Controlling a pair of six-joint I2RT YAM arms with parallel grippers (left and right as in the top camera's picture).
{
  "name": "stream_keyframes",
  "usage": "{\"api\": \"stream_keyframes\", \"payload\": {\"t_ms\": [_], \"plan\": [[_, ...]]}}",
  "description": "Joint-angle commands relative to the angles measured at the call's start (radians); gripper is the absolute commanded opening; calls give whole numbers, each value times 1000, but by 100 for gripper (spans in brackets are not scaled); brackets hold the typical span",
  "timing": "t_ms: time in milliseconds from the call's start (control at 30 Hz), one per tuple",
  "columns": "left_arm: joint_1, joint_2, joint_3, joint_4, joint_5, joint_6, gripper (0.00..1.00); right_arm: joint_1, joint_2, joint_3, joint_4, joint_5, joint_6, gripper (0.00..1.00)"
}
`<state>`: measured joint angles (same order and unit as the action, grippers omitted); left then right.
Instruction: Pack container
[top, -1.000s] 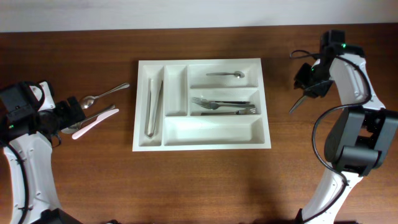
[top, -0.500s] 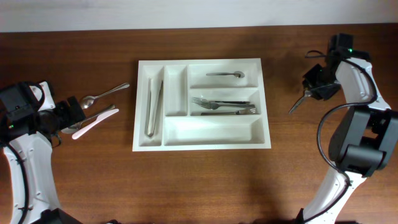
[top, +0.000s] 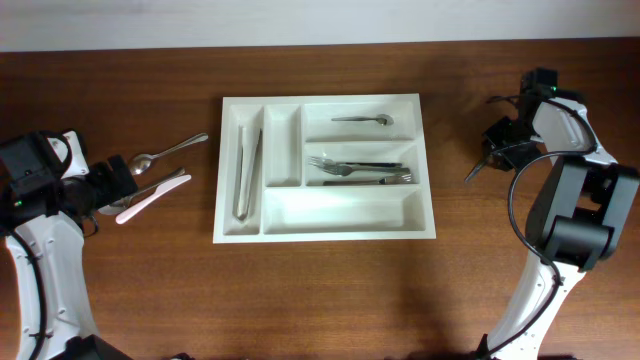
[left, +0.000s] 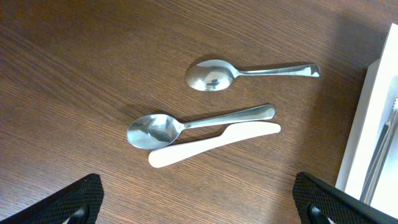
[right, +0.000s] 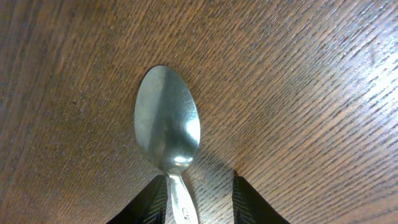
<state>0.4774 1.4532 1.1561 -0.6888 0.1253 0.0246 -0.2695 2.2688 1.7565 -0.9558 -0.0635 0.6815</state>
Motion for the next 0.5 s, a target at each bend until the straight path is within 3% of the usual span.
{"api": "stream_keyframes", "payload": {"t_ms": [0, 467], "plan": [[3, 5, 16, 3, 17, -10, 99, -1, 28, -5, 5, 24, 15, 34], [3, 5, 16, 3, 17, -10, 99, -1, 43, -5, 13, 88, 3, 29]]}}
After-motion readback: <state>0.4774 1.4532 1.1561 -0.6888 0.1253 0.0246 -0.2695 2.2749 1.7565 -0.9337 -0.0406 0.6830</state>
